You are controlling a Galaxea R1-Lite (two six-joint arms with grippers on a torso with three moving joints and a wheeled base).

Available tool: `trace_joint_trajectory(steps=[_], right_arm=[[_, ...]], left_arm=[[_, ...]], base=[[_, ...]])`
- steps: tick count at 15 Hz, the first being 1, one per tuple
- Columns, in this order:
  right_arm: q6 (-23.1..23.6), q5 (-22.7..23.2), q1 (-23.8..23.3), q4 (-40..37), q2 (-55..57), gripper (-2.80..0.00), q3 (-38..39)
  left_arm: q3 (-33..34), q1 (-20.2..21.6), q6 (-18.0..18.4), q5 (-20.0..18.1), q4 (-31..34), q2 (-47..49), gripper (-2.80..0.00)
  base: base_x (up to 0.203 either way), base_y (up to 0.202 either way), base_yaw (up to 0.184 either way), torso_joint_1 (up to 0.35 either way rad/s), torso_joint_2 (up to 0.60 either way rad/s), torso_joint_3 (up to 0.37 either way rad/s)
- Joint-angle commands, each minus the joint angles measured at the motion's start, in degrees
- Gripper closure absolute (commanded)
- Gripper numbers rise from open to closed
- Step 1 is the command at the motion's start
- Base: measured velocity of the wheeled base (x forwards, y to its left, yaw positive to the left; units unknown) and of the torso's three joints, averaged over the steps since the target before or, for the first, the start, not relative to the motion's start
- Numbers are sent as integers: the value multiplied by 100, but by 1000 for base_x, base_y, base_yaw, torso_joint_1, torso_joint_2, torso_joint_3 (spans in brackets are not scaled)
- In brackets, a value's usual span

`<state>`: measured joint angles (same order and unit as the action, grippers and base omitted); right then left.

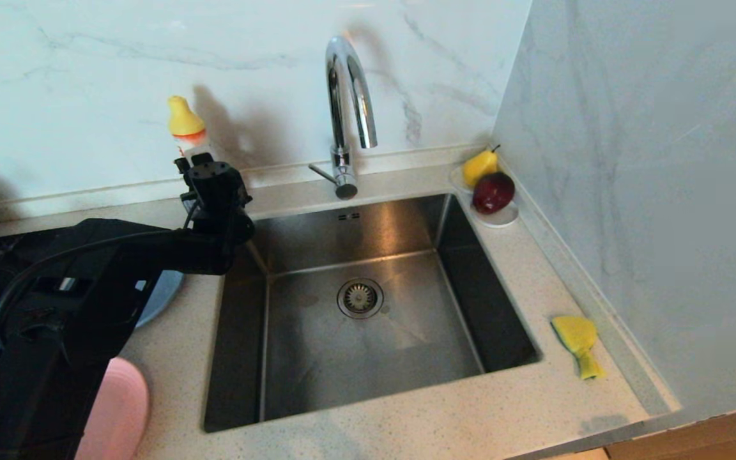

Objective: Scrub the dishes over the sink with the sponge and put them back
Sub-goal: Place the dish soap on the table

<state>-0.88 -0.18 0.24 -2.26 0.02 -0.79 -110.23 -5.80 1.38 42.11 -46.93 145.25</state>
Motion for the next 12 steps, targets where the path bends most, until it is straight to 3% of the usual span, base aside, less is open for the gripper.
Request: trace_joint_trajectory(steps=[1, 7, 12], right_arm=[[0, 1, 2, -2, -11, 0, 0], [0, 1, 2, -2, -11, 0, 0], [0, 1, 2, -2, -11, 0, 0]], left_arm=[[-7, 18, 11, 18, -35, 65, 0], [-5, 26, -62, 102, -65, 137, 0], [1, 26, -3, 243, -768, 199, 0]], base=[[0, 0, 0, 0, 0, 0], [0, 0, 0, 0, 0, 0], [0, 0, 0, 0, 0, 0]])
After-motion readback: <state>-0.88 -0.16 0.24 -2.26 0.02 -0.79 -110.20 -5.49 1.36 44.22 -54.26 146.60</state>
